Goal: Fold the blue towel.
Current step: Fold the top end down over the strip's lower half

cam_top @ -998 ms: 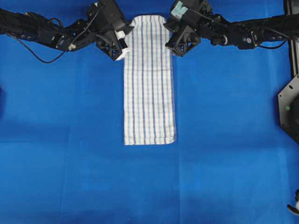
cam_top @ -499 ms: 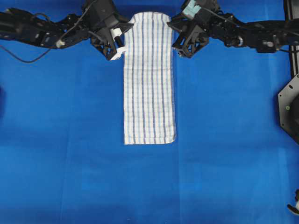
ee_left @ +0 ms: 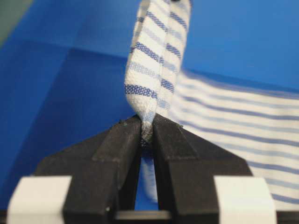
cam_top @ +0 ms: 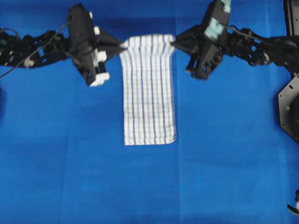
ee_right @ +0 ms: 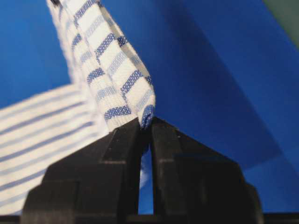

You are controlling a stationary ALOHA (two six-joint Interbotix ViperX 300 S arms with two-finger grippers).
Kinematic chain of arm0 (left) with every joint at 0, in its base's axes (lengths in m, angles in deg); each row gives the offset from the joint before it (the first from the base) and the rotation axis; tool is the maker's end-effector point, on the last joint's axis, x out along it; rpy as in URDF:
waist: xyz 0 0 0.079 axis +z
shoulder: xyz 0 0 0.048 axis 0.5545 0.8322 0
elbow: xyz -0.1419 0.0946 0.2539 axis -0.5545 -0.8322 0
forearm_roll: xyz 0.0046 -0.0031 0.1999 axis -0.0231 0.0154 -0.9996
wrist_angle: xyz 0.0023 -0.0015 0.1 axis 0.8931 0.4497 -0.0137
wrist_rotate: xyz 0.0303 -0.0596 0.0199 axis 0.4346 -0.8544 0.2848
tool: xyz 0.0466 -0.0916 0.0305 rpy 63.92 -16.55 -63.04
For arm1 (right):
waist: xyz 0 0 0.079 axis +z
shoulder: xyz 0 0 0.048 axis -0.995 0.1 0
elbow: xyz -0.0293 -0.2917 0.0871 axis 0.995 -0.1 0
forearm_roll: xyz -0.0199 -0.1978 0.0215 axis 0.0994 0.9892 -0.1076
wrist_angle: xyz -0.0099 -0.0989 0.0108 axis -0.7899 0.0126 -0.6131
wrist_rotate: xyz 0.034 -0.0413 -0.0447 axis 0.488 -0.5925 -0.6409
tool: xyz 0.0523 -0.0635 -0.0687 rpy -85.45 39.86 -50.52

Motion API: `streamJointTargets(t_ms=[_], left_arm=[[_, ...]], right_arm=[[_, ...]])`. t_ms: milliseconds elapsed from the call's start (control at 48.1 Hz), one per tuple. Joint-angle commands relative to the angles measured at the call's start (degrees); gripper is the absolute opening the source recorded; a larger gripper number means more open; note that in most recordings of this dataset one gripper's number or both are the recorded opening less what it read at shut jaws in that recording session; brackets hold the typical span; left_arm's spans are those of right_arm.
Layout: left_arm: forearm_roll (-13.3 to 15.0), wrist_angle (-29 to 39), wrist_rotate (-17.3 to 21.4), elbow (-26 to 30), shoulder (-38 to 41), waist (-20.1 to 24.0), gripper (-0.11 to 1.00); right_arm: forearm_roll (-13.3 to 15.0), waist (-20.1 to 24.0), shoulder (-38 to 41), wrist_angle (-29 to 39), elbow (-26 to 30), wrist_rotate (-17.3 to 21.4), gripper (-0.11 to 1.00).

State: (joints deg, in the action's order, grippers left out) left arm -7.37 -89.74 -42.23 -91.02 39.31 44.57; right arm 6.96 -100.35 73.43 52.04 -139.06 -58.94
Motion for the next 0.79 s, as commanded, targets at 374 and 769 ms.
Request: streamJointTargets(t_ms=[374, 769], left_arm=[[1.05, -2.02, -4.57, -0.35, 0.18, -15.73, 0.04], [0.79, -9.14, -15.12, -0.09, 9.14, -20.92, 0.04]], right_arm=[[-4.04, 12.74, -2.55, 0.7, -2.02, -0.09, 0.06], [-8.53, 18.63, 4.48, -0.97, -2.02, 0.0, 0.06]])
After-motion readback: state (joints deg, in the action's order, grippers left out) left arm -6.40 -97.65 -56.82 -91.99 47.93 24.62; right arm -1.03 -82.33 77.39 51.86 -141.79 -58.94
